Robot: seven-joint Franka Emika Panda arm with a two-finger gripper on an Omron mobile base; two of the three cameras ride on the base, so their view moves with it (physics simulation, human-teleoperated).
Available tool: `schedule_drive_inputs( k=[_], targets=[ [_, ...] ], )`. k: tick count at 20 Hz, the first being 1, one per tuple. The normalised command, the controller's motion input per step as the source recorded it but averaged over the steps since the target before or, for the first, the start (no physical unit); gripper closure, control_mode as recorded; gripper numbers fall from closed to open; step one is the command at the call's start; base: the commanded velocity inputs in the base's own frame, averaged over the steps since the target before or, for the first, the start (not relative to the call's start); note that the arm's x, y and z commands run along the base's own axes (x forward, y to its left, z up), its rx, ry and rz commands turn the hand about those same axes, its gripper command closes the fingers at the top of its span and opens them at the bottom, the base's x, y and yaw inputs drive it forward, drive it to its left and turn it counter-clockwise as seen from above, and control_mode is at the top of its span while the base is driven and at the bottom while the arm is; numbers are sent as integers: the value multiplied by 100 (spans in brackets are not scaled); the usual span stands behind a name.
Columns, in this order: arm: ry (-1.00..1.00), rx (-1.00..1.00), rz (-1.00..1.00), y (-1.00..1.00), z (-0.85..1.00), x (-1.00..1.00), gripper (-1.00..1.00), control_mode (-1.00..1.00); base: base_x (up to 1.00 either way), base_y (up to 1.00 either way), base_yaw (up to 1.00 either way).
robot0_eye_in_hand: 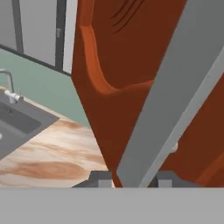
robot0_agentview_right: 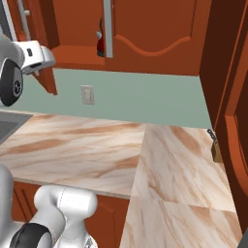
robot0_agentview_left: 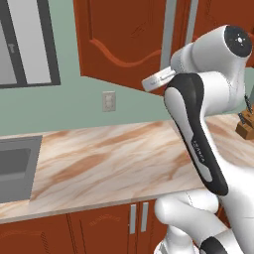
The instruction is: Open the cabinet, pick the kettle from the cabinet, and place it in the sink.
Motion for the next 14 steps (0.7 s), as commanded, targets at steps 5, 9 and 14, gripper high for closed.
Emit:
schedule_drive_inputs(
  k=[5, 9, 14],
  targets=[
    [0, 0, 0, 62, 0, -27, 100, -100, 0, 0, 0],
    [-1, 0, 0, 51, -4, -15, -100, -100, 0, 0, 0],
    [0, 0, 0, 3, -24, -17, -100, -100, 0, 0, 0]
  ],
)
